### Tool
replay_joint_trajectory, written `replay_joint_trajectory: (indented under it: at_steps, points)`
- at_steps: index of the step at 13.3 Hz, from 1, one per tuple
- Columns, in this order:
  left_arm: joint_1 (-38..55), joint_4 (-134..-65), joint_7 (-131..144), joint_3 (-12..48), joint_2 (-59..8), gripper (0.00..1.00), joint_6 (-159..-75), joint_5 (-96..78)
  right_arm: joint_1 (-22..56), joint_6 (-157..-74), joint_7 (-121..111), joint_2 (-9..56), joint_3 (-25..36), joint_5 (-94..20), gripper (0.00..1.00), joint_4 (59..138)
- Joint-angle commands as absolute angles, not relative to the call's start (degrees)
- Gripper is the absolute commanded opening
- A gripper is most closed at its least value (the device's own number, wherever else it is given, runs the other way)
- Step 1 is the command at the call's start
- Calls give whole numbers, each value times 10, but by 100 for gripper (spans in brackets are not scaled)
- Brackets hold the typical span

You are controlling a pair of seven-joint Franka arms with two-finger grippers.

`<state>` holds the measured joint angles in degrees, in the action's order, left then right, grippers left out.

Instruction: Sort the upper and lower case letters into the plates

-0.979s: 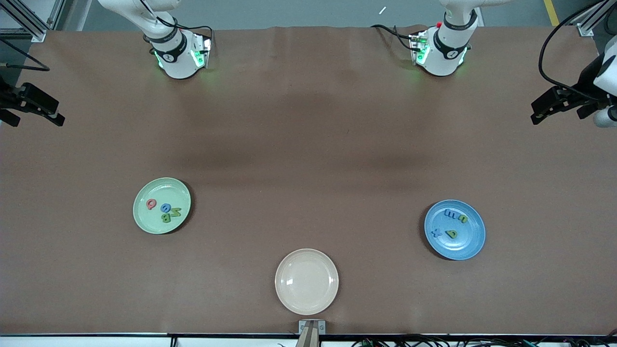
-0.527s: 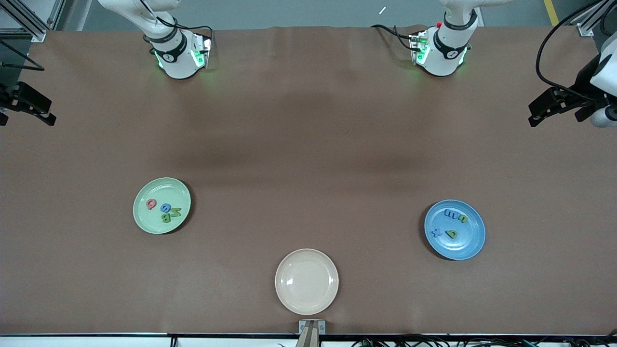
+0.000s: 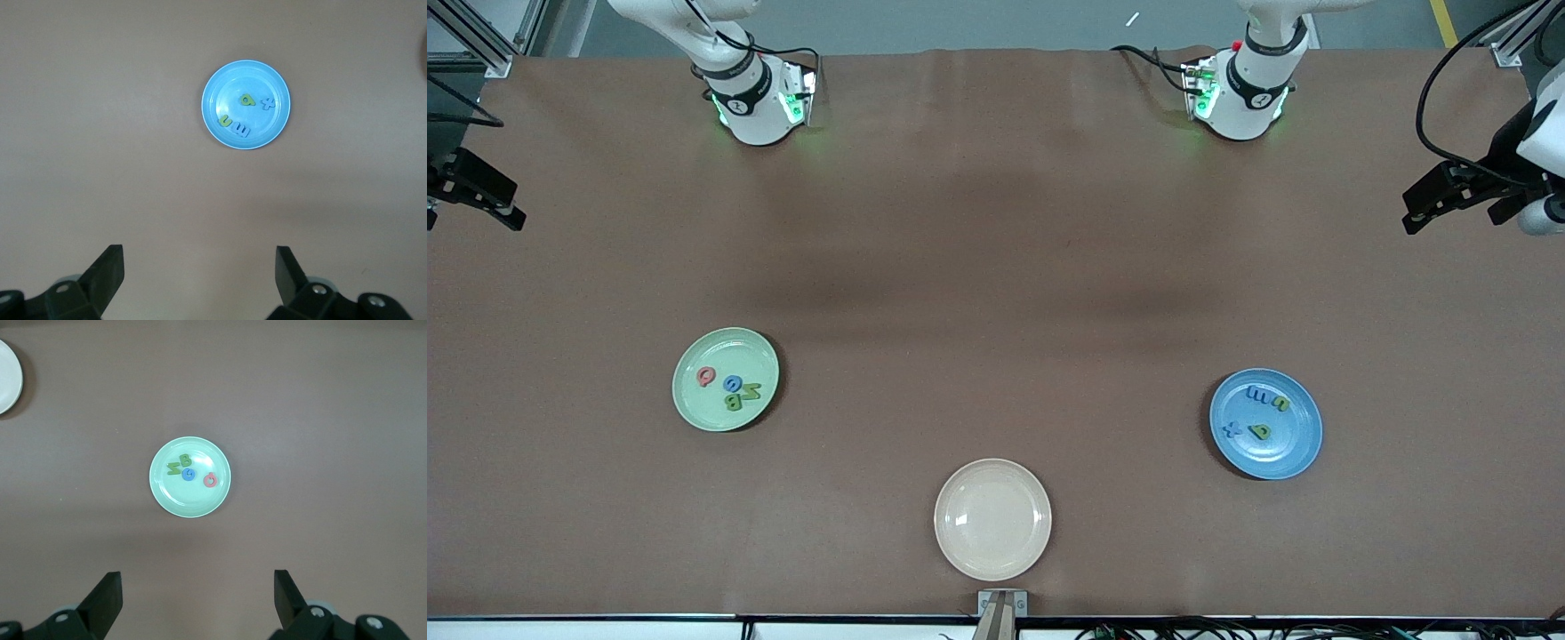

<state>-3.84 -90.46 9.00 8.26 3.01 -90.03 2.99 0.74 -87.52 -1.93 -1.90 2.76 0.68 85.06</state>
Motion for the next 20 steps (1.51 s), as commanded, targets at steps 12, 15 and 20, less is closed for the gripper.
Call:
replay_joint_trajectory:
  at_steps: [12,15,20]
  points:
    - [-39,-916,89,76,54,100,-889,20,-6,-858,-23,-21,25,-15,100,853]
    - [-39,-914,87,74,51,100,-889,21,-6,-857,-23,-21,25,-6,100,853]
    - [-47,-918,79,73,46,100,-889,22,-8,-858,-25,-19,25,-6,100,853]
